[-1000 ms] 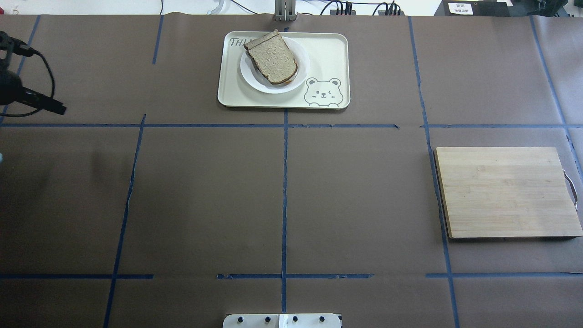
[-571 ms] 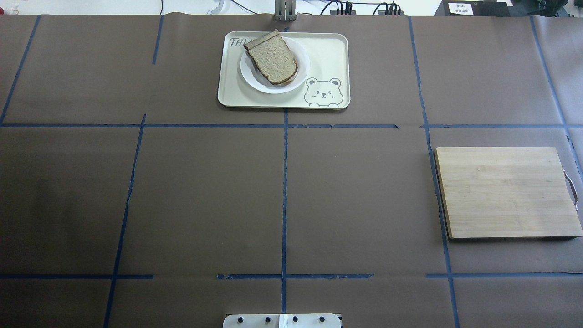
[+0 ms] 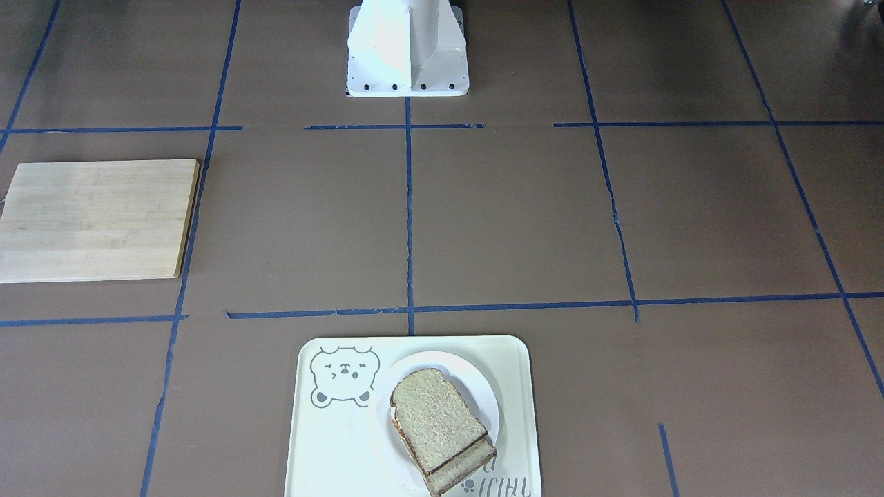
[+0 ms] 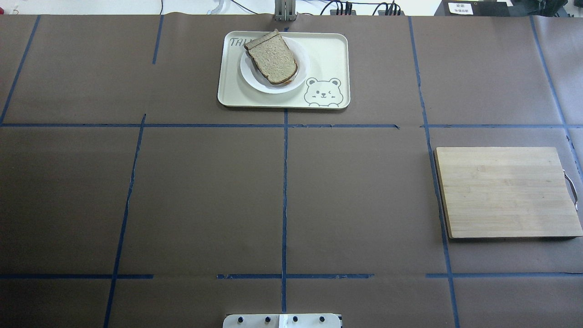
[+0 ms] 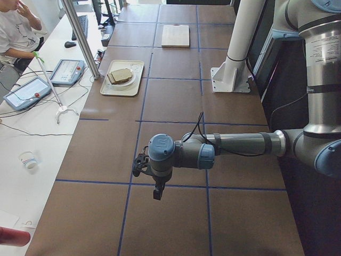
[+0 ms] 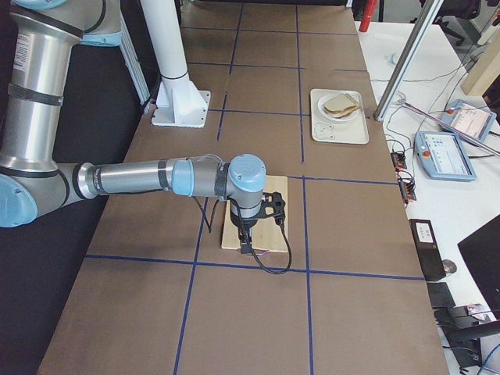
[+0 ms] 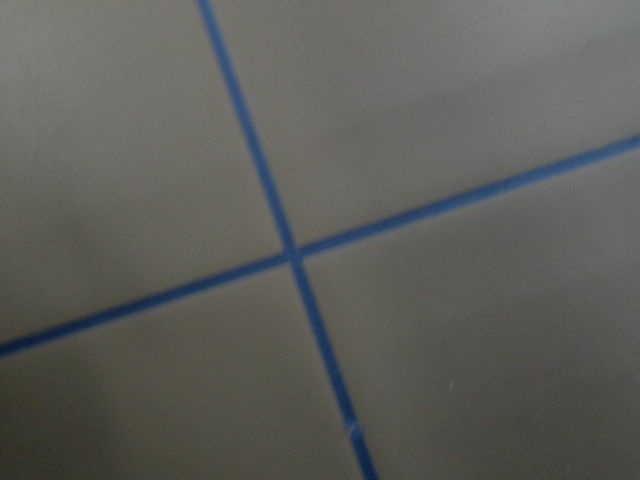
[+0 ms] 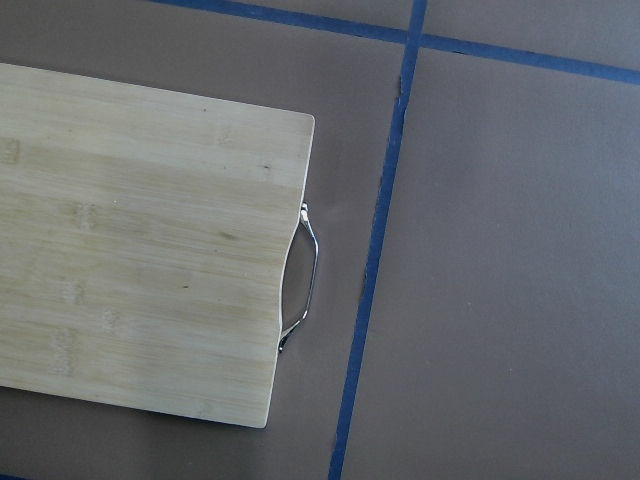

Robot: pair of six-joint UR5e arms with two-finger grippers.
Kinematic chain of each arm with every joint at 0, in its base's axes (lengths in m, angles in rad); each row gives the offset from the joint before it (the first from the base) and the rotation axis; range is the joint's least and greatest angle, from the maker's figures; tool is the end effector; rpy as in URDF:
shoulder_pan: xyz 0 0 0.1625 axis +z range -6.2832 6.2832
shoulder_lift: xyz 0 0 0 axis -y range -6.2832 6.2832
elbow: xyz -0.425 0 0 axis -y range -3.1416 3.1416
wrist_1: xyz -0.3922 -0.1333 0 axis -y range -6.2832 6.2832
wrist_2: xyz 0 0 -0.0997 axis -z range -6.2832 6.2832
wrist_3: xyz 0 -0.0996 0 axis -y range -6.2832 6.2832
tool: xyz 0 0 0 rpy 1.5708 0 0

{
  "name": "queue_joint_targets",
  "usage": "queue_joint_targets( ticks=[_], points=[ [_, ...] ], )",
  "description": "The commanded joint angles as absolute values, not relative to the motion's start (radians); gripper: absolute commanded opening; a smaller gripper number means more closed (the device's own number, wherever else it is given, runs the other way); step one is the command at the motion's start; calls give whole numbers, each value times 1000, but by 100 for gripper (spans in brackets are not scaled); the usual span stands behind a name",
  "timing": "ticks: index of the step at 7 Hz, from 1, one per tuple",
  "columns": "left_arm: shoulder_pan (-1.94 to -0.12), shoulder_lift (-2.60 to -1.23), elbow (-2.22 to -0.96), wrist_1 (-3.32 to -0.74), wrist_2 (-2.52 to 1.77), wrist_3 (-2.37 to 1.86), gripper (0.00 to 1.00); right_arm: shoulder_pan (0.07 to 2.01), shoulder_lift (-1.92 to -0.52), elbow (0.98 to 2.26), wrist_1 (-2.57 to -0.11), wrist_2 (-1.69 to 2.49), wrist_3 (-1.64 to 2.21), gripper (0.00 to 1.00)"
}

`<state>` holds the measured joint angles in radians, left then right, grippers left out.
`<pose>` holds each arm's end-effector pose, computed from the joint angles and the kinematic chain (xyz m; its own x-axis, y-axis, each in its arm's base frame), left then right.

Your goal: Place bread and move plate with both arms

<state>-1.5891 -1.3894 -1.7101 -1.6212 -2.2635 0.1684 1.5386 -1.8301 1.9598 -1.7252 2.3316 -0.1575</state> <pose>-0.0773 -0.4142 0.6728 0.7617 0.1589 -0.6282 -0.1109 0.9871 0.1152 0.0524 -0.3797 0.5971 0.7104 -0.1629 0.6846 0.1454 0.9858 0.0837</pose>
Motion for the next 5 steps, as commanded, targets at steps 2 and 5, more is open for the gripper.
queue_joint_targets(
  ticks=[2, 5],
  points=[
    [-1586, -1400, -1816, -1449, -2274, 163, 100, 1539, -1830, 1957, -1713, 2333, -156, 100],
    [-1586, -1404, -1777, -1472, -2358, 172, 100, 1539, -1832, 1957, -1703, 2333, -158, 100]
  ],
)
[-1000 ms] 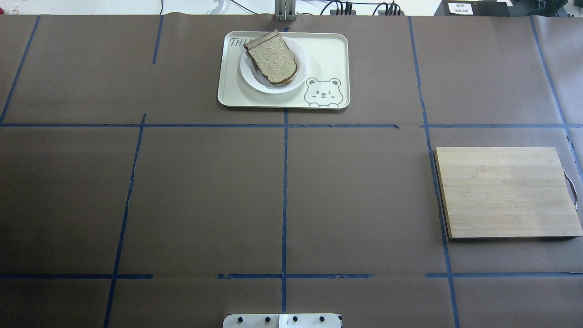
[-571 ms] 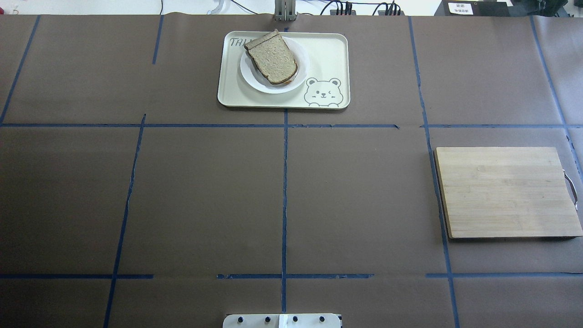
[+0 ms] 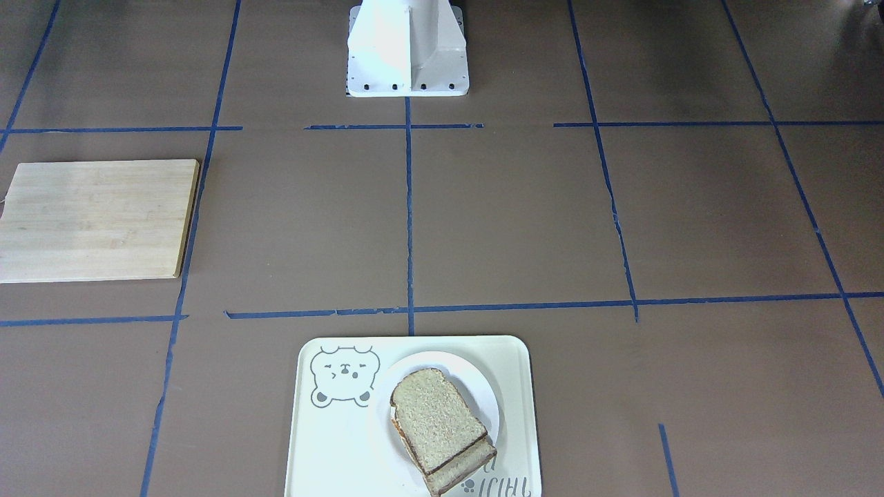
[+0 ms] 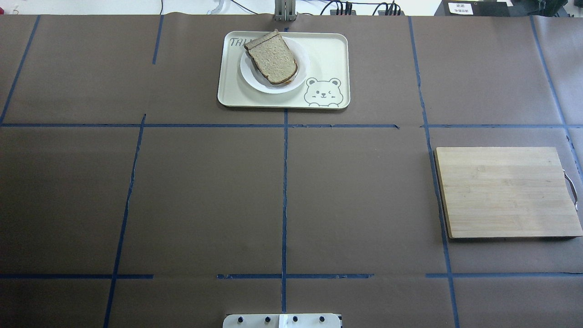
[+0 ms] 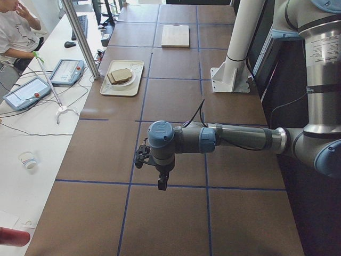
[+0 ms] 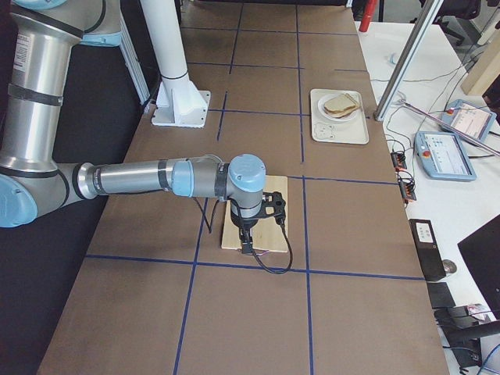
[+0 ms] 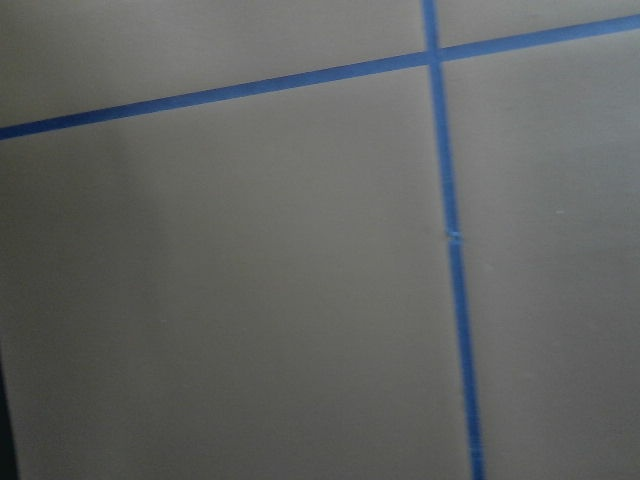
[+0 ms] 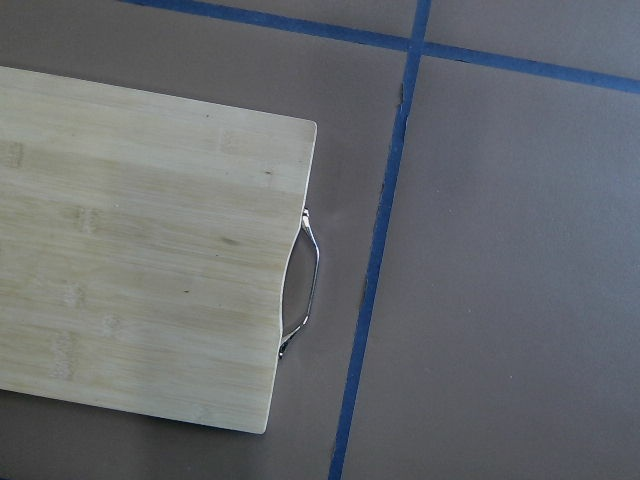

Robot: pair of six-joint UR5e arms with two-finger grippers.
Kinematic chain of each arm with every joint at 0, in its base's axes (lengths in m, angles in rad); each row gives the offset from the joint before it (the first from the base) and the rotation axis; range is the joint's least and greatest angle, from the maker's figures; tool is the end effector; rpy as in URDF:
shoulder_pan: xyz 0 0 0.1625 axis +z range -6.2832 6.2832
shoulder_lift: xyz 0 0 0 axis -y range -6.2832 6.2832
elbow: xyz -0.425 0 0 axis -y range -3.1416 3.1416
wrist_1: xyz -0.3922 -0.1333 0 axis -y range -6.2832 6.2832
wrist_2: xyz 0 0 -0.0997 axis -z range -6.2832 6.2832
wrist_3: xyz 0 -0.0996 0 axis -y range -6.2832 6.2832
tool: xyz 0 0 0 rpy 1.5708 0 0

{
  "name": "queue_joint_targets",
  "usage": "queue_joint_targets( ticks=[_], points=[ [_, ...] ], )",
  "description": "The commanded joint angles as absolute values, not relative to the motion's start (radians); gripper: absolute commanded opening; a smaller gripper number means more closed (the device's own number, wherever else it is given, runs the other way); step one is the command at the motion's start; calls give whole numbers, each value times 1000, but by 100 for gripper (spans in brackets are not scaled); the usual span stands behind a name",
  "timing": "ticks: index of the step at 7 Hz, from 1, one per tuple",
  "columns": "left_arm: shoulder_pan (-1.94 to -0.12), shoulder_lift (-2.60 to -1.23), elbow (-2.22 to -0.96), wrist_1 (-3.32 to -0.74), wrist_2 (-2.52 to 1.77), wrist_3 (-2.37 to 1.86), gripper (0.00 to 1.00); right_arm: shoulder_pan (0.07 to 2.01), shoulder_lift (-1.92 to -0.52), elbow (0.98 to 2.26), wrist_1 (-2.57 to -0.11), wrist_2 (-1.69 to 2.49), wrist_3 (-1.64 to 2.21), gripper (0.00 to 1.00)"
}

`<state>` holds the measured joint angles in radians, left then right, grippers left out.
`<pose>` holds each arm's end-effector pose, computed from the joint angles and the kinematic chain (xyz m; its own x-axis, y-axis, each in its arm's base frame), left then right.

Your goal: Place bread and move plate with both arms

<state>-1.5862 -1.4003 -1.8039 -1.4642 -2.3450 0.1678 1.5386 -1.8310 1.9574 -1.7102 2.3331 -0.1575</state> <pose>-0.0701 -0.4148 0.6323 0.7070 0.1257 -0.6960 -0.1041 0.9919 0.0733 0.0523 -0.3804 0.5971 0.7092 -0.1709 0.6840 0.1452 0.9848 0.0955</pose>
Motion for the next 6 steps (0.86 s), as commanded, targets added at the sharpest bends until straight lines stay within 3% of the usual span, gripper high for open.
queue_joint_targets(
  ticks=[1, 6],
  points=[
    [-1585, -1404, -1784, -1480, -2352, 172, 100, 1539, -1833, 1956, -1697, 2335, -158, 100],
    [-1583, -1401, -1790, -1511, -2353, 172, 100, 1539, -1835, 1953, -1697, 2336, -158, 100]
  ],
)
